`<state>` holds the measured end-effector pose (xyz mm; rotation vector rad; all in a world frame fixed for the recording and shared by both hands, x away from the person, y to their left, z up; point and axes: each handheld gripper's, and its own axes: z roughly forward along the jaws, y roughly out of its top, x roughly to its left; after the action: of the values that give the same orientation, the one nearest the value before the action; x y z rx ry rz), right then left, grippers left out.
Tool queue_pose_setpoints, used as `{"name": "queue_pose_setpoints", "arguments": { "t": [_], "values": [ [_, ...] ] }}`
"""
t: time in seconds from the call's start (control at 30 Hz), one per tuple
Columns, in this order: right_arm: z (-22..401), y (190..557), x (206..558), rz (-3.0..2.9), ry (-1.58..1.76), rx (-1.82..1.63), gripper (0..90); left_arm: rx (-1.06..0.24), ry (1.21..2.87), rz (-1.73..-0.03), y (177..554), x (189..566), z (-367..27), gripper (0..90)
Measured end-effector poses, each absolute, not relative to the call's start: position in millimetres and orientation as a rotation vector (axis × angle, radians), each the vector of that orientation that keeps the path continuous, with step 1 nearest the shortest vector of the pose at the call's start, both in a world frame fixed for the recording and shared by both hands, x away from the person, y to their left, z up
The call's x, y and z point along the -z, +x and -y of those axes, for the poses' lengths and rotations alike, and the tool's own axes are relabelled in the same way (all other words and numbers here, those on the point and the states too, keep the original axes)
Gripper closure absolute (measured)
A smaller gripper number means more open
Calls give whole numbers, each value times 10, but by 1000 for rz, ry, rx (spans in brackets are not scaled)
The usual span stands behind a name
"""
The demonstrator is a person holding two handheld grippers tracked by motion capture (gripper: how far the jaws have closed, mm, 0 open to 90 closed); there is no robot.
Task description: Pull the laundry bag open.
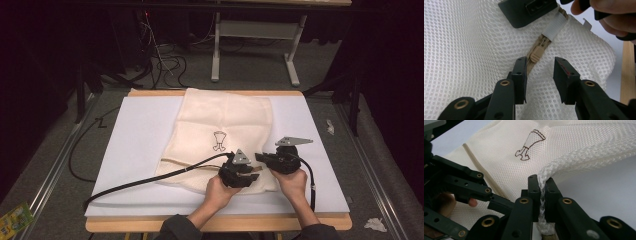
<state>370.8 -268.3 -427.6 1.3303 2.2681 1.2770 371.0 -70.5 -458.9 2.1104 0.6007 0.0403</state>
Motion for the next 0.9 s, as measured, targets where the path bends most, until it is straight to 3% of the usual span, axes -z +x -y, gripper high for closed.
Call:
{"name": "queue_pose_setpoints", "arguments": {
  "t": [0.33, 0.9],
  "values": [
    [2659, 3709, 4253, -2276, 1317, -1286, 874, -7, 2069, -619, 3764, 4574, 725, 655],
    [2672, 3701, 4267, -2279, 1318, -1290, 873, 17, 2044, -559, 3712, 4565, 714, 776]
  ]
}}
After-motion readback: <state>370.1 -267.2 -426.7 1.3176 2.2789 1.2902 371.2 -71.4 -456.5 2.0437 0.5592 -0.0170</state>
